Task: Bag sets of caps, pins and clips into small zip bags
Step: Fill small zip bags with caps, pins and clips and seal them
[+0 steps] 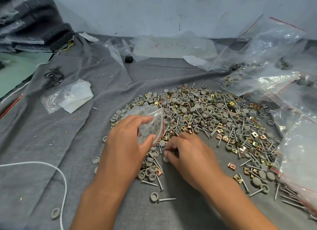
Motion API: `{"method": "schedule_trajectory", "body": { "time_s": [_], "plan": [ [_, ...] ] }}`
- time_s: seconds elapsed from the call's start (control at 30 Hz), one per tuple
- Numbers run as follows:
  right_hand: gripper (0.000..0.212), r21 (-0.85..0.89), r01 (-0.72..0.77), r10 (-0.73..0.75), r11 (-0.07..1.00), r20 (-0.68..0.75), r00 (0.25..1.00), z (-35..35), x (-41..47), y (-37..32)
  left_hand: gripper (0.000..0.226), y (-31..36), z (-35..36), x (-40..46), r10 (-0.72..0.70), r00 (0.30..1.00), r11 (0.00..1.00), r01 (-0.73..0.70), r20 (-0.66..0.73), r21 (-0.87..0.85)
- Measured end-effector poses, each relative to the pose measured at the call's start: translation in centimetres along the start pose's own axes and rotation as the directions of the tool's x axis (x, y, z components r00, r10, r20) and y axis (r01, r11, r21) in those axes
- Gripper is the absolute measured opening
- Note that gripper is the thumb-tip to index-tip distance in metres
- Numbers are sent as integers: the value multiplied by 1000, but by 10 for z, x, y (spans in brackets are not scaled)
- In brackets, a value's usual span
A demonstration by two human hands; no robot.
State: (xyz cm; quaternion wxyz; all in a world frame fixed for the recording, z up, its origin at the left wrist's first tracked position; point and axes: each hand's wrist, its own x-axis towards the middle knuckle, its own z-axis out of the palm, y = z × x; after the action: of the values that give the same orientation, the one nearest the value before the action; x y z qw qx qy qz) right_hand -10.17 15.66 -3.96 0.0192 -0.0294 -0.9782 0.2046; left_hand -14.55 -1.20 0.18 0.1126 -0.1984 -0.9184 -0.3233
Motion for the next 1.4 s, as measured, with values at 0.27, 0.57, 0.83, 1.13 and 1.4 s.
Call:
{"method": "schedule_trajectory", "body": {
  "time_s": [0.27, 0.57, 0.83, 1.13, 1.4],
  "plan": [
    [5, 224, -32, 9, 974, 107, 994, 1, -6, 2, 45, 1, 3, 1, 12, 1000, 1000, -12, 4, 29],
    [17, 669, 15, 48, 743, -76, 996, -20, 3, 16, 48, 2, 6, 0, 27, 999, 999, -28, 35, 26],
    [35, 482, 340, -118, 807, -433, 894, -22, 1, -1, 51, 9, 15, -3, 69, 993, 998, -70, 100, 9],
    [22, 226, 132, -155, 965, 85, 984, -14, -9, 15, 50, 4, 6, 2, -17, 1000, 999, 17, -26, 27],
    [16, 322, 182, -169, 929, -68, 983, -13, -6, 16, 51, 4, 7, 1, -7, 1000, 1000, 7, -1, 29]
  ]
}}
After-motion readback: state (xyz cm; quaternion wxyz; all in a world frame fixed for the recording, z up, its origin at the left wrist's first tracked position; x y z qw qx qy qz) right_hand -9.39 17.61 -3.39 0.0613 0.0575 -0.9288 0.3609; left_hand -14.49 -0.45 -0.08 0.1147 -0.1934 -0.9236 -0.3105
